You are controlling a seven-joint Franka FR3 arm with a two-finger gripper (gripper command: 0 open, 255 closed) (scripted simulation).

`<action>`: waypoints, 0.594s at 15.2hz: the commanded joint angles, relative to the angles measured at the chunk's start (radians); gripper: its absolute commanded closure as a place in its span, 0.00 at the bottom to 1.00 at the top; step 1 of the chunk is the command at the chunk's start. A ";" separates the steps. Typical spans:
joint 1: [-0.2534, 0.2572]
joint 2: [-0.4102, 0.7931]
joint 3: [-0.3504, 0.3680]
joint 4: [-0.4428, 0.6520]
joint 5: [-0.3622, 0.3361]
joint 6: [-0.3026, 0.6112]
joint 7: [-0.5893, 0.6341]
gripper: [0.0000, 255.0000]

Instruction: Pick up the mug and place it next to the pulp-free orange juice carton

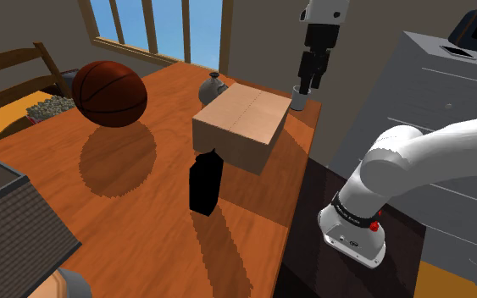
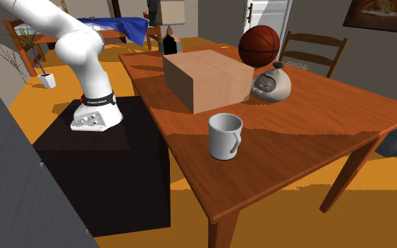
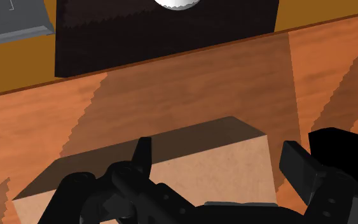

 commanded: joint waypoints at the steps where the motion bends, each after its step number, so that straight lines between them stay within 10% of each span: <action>1: 0.000 0.000 0.000 0.000 0.000 0.000 0.000 0.00; 9: -0.055 0.124 -0.119 -0.039 -0.131 0.191 -0.148 0.00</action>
